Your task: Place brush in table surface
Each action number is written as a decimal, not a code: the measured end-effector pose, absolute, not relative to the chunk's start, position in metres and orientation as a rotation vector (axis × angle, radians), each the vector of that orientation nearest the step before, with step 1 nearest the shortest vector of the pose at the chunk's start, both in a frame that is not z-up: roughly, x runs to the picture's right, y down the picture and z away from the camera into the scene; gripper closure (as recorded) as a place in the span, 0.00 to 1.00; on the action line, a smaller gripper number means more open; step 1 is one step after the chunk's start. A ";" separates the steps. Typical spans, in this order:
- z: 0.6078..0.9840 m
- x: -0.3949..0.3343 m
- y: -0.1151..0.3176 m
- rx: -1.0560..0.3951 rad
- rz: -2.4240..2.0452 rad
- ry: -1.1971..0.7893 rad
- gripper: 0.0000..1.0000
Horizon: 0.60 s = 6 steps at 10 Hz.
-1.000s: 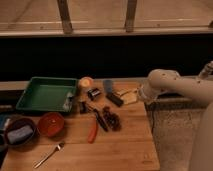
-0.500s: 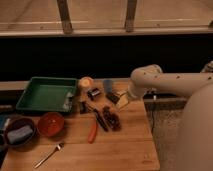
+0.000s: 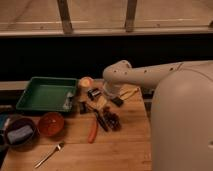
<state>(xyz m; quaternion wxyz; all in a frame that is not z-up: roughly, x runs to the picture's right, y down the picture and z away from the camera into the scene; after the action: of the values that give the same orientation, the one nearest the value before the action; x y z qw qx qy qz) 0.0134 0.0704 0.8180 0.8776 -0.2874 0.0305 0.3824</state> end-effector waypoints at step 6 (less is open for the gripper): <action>0.830 0.017 0.075 -0.620 0.788 0.069 0.20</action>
<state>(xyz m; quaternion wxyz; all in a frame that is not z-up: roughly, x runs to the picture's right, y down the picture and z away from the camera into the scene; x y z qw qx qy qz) 0.0166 0.0749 0.8296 0.8765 -0.2971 0.0330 0.3774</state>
